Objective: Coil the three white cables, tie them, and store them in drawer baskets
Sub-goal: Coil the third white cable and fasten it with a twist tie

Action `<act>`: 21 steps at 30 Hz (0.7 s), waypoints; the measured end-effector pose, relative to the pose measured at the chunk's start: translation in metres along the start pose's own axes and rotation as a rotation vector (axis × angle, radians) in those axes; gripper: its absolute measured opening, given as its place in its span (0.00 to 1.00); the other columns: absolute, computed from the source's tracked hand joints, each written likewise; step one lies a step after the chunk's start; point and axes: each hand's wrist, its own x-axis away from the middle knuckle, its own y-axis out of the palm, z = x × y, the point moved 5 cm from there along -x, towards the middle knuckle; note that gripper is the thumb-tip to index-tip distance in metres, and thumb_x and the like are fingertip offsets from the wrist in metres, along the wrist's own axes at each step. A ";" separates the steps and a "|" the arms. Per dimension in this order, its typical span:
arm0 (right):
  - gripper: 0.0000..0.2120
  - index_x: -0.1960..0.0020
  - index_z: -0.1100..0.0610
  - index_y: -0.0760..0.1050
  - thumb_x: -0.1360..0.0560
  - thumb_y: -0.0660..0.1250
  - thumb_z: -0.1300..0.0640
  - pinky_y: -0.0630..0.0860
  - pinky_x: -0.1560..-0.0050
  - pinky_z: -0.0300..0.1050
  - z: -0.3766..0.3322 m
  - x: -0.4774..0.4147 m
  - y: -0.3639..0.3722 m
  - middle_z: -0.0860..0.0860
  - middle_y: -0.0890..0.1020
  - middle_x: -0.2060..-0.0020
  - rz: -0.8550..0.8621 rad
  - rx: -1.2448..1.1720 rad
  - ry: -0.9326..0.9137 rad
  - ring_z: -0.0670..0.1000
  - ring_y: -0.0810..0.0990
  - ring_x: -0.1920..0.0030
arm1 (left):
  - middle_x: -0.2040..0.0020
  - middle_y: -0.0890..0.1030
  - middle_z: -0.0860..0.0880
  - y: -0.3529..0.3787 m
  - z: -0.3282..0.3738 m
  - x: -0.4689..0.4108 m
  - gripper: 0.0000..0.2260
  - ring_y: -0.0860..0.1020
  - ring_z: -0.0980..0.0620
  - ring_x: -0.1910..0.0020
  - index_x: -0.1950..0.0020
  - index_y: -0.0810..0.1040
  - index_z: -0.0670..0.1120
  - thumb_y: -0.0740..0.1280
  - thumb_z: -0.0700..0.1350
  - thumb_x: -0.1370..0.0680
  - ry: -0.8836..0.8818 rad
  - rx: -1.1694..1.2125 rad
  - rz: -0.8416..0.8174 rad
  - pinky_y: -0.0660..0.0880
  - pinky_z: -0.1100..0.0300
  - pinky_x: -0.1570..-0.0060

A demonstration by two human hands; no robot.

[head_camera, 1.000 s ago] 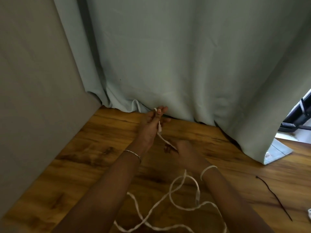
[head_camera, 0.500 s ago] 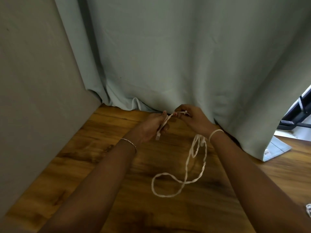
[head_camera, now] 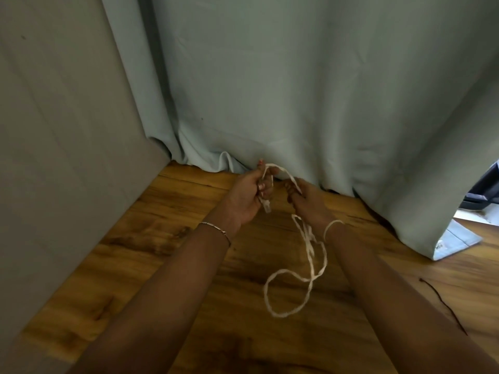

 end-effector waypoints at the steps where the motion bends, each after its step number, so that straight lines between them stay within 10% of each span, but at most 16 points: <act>1: 0.09 0.46 0.57 0.77 0.19 0.58 0.59 0.68 0.63 0.38 0.008 0.004 0.004 0.46 0.75 0.68 -0.025 0.041 0.018 0.44 0.74 0.66 | 0.78 0.63 0.53 -0.002 0.004 -0.002 0.21 0.60 0.59 0.79 0.56 0.75 0.39 0.50 0.50 0.16 0.022 0.032 0.014 0.58 0.67 0.78; 8: 0.15 0.34 0.48 0.66 0.19 0.54 0.48 0.76 0.45 0.46 0.019 0.035 0.038 0.51 0.81 0.46 -0.333 0.519 -0.039 0.51 0.80 0.49 | 0.76 0.68 0.51 -0.005 0.003 -0.009 0.20 0.65 0.58 0.78 0.54 0.76 0.37 0.51 0.48 0.16 0.028 0.208 0.120 0.63 0.68 0.76; 21: 0.12 0.40 0.63 0.68 0.20 0.57 0.57 0.71 0.54 0.44 -0.008 0.043 0.051 0.60 0.78 0.47 -0.628 0.740 -0.144 0.57 0.77 0.50 | 0.57 0.83 0.47 -0.014 -0.013 -0.016 0.16 0.80 0.55 0.63 0.52 0.76 0.38 0.50 0.41 0.16 0.085 0.230 0.186 0.77 0.67 0.63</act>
